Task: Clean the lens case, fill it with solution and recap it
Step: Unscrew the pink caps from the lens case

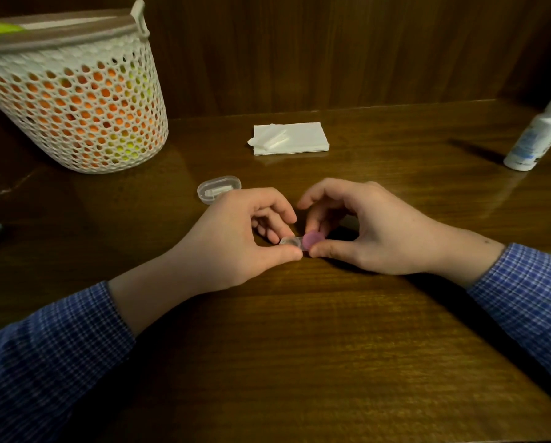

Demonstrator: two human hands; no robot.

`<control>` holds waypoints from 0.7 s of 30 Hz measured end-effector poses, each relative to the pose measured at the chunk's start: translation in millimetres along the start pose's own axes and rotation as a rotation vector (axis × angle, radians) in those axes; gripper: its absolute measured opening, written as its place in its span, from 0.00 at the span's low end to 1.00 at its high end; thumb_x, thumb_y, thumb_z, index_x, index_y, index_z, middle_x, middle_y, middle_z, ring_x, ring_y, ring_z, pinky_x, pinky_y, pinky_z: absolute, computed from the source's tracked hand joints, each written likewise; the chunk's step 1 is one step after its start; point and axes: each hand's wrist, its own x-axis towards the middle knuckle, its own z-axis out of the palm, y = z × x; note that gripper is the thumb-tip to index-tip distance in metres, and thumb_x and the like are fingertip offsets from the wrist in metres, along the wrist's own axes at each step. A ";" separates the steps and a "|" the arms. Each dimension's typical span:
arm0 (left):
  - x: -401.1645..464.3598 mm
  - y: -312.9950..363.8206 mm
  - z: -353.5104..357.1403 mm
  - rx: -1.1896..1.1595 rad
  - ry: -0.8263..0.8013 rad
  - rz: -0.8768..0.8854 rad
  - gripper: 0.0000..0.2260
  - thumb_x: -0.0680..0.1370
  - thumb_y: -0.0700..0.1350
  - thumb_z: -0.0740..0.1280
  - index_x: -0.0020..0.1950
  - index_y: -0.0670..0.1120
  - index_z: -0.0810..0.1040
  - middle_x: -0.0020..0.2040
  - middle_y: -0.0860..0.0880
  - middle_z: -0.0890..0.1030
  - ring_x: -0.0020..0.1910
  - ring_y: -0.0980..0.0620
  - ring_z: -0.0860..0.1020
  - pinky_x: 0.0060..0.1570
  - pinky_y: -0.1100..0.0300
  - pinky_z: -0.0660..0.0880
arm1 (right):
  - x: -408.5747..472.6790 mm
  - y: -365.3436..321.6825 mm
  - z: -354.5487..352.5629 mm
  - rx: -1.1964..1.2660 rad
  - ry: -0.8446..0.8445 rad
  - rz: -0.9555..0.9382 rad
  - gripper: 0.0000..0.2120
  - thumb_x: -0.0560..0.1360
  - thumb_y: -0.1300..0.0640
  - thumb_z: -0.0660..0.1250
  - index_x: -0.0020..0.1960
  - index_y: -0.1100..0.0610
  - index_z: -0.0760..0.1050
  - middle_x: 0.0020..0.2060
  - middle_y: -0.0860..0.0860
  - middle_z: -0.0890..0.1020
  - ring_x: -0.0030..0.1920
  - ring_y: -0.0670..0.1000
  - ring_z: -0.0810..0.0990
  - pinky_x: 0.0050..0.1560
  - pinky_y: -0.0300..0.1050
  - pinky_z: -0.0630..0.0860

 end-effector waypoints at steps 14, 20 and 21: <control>0.1 0.6 -0.5 0.004 0.001 -0.003 0.16 0.71 0.45 0.81 0.55 0.51 0.82 0.44 0.57 0.86 0.44 0.57 0.86 0.48 0.58 0.84 | -2.4 2.4 2.9 -0.034 0.055 0.020 0.24 0.71 0.47 0.78 0.65 0.50 0.76 0.47 0.42 0.83 0.48 0.44 0.83 0.47 0.42 0.82; 0.1 0.1 -0.1 -0.002 0.001 -0.009 0.16 0.70 0.46 0.81 0.54 0.52 0.82 0.44 0.57 0.86 0.45 0.58 0.86 0.47 0.58 0.84 | -3.4 3.9 0.0 0.078 -0.024 0.016 0.22 0.75 0.60 0.77 0.66 0.53 0.75 0.51 0.45 0.84 0.54 0.47 0.84 0.55 0.43 0.81; 0.1 0.3 0.0 0.000 -0.001 -0.008 0.16 0.70 0.46 0.81 0.54 0.52 0.82 0.44 0.57 0.86 0.45 0.58 0.86 0.47 0.58 0.84 | -3.6 3.6 0.5 0.071 -0.025 0.014 0.23 0.74 0.59 0.77 0.66 0.53 0.75 0.52 0.44 0.84 0.54 0.47 0.83 0.55 0.42 0.81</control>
